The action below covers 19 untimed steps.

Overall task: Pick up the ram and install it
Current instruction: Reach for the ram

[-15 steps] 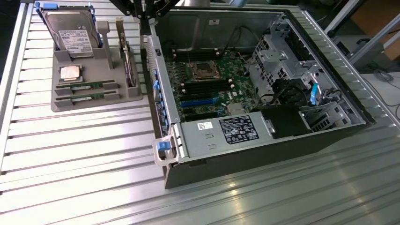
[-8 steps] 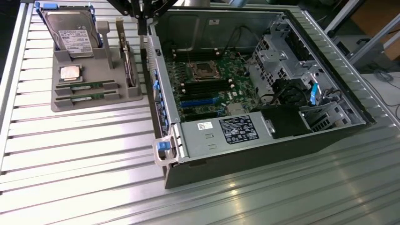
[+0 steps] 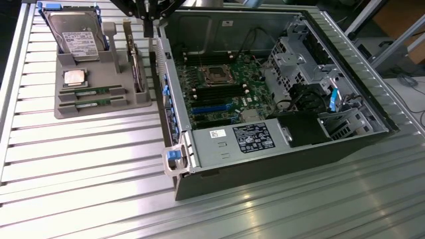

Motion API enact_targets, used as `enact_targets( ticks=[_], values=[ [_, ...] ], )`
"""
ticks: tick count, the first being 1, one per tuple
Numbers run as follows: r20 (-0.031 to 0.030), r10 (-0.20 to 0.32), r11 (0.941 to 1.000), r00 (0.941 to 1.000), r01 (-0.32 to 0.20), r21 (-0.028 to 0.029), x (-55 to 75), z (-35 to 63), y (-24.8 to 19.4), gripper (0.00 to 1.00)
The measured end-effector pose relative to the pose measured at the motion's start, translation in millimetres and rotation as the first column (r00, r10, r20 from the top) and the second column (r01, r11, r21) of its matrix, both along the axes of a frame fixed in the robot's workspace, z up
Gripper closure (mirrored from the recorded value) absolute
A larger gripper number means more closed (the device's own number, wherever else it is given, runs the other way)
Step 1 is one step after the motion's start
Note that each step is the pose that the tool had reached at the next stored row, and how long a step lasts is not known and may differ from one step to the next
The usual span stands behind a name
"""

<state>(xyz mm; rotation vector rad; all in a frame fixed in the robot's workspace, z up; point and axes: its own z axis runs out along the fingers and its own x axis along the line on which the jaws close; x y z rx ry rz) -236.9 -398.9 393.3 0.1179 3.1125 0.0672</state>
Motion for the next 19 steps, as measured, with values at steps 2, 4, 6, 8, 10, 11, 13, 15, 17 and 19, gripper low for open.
enact_targets(
  ticks=[2, 4, 6, 8, 10, 11, 13, 15, 17, 19],
  values=[
    [0.0, 0.0, 1.0, 1.0, 0.0, 0.0, -1.5, 0.0, 0.0, 0.9],
    [0.0, 0.0, 1.0, 1.0, 0.0, 0.0, -2.6, 0.0, 0.0, 0.9],
    [0.0, 0.0, 1.0, 1.0, 0.0, 0.0, -3.3, 0.0, 0.0, 0.9],
    [0.0, 0.0, 1.0, 1.0, 0.0, 0.0, -3.8, 0.0, 0.0, 0.9],
    [0.0, 0.0, 1.0, 1.0, 0.0, 0.0, -4.6, 0.0, 0.0, 0.9],
    [0.0, 0.0, 1.0, 1.0, 0.0, 0.0, -5.1, 0.0, 0.0, 0.9],
    [0.0001, 0.0, 1.0, 1.0, 0.0, 0.0, -5.6, 0.0, 0.0, 0.9],
    [0.0, 0.0, 1.0, 1.0, 0.0, 0.0, -6.4, 0.0, 0.0, 0.9],
    [0.0, 0.0, 1.0, 1.0, 0.0, 0.0, -6.9, 0.0, 0.0, 0.9],
    [0.0, 0.0, 1.0, 1.0, 0.0, -0.0001, -7.8, 0.0, 0.0, 0.9]
  ],
)
